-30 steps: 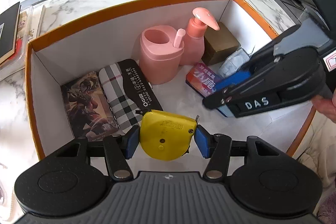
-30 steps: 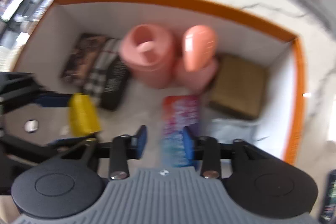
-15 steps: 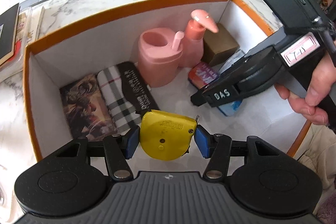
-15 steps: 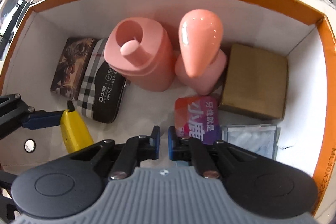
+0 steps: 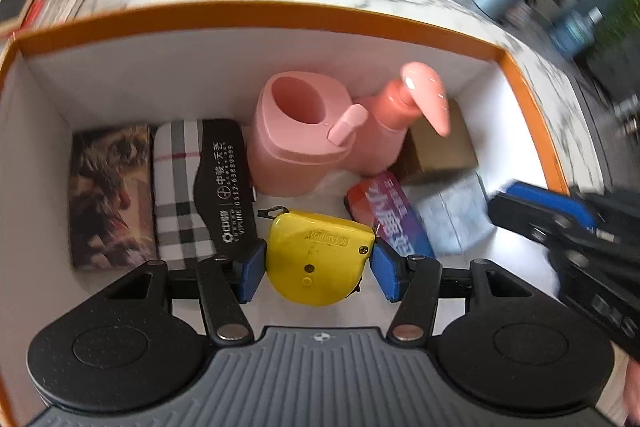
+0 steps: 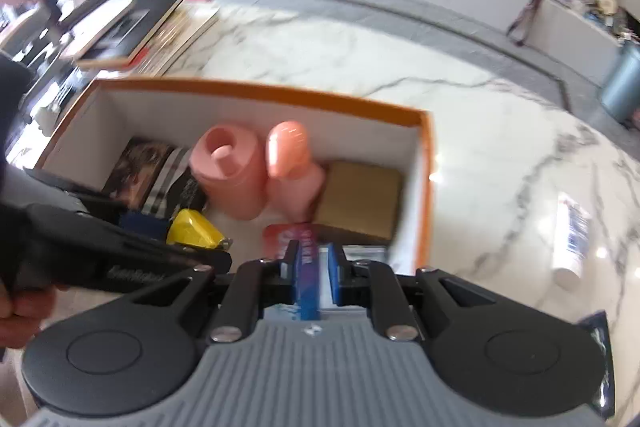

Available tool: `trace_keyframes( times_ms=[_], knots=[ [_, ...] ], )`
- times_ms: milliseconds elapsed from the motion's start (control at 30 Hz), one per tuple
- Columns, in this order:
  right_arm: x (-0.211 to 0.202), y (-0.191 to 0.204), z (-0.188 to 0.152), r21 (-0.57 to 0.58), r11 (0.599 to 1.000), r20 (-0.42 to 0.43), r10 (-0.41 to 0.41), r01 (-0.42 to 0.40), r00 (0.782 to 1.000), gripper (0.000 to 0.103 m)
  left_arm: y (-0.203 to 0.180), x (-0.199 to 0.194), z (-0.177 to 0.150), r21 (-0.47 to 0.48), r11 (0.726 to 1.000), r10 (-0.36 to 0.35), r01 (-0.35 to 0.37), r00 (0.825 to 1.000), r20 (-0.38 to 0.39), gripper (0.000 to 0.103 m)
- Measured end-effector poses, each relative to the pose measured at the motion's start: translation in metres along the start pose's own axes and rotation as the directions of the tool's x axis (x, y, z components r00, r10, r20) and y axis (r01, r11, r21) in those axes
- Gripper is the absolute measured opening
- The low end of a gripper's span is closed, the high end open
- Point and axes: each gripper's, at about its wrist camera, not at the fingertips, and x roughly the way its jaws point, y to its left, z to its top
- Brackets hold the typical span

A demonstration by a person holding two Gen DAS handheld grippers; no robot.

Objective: Organize rigid objects
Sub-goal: 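Open the left tool over the tape measure while the right tool lowers the tin into the box, then open the right tool and move both tools out to the table items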

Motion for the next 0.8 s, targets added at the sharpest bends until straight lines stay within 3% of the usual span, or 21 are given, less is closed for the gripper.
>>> trace_keyframes(
  times_ms=[400,600,700,800],
  knots=[
    [-0.010,-0.020,-0.003,0.056,0.998,0.065,0.020,-0.023,0.998,0.017,-0.009,0.020,0.013,-0.089,0.990,0.109,-0.114,0.992,-0.058,0.068],
    [-0.017,-0.034,-0.007,0.092,0.995,0.091,0.032,-0.040,0.995,0.023,-0.011,0.007,0.010,-0.090,0.988,0.126,-0.127,0.992,-0.021,0.074],
    [-0.024,-0.039,-0.009,0.108,0.992,0.110,0.054,-0.066,0.992,0.023,-0.016,-0.005,0.007,-0.061,0.986,0.157,-0.157,0.988,-0.011,0.070],
    [-0.035,-0.042,-0.013,0.111,0.992,0.141,0.046,-0.062,0.989,0.032,-0.022,-0.021,-0.002,-0.051,0.986,0.157,-0.156,0.988,0.010,0.068]
  ],
)
